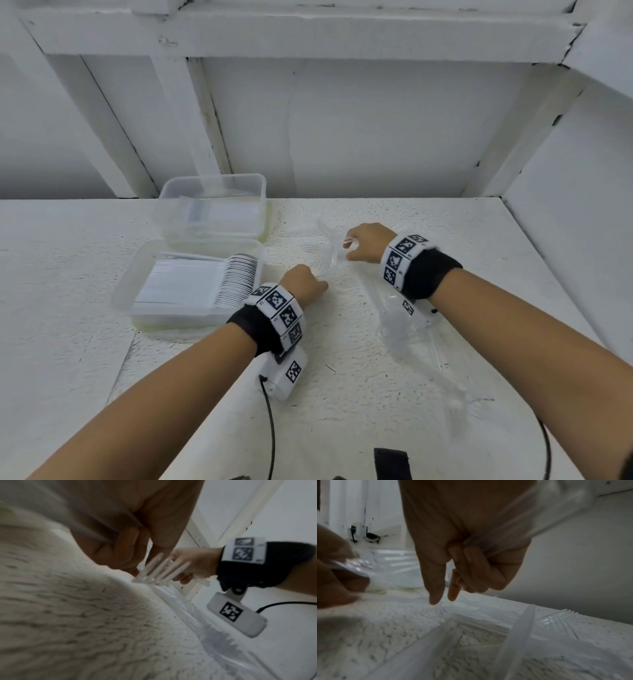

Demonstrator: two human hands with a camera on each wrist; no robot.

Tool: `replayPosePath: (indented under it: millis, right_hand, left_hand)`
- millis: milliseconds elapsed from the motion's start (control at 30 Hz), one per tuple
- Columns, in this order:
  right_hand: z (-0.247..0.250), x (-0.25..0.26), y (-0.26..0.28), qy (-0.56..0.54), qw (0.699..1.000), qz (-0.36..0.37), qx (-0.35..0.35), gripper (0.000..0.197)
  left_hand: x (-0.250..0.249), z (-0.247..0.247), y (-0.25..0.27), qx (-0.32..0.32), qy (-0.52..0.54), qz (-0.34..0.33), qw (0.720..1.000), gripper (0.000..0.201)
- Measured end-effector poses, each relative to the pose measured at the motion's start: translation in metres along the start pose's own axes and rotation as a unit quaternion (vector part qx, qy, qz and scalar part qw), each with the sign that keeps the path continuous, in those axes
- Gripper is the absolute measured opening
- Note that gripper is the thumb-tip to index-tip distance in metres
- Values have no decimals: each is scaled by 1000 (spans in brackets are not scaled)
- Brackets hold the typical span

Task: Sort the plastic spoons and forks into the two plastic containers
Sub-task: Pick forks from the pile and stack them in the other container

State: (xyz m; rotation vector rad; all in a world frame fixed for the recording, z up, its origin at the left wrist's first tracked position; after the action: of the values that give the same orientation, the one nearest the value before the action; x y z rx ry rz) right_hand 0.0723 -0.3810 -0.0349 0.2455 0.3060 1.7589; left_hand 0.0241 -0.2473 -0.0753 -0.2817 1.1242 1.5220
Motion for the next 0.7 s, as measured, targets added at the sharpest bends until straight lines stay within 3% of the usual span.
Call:
replayPosePath:
  millis: [133,267,467,600,700]
  right_hand:
    - [-13,9,-14,46,998,4,44,31]
    - [-19,14,-20,73,997,2,32,6]
    - [-17,20,-16,72,997,18,22,8]
    - [0,17,-5,-53,998,5,-22,8]
    - [19,9,12,-221,971,-34,-83,11]
  left_hand:
    - [11,3,14,29,82,7,996,34]
    - [23,9,26,43,161,10,986,30]
    - [27,17,47,47,197,-4,979,25]
    - [23,15,64,57,251,-1,966,16]
    - [16,21,77,54,281,-28,958,14]
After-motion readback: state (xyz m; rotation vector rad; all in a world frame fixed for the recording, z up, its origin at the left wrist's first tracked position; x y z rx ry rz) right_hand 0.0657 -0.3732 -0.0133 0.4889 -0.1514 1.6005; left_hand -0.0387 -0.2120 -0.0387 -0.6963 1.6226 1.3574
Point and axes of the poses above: each hand's wrist, its own y-axis away from the middle knuckle, its own z-axis out of the back of the hand, x = y × z, the point moved 7 cm from there along -y, towards the middle knuckle, and after that the axes turned 14 degrees about y, right-handed, at the moved point
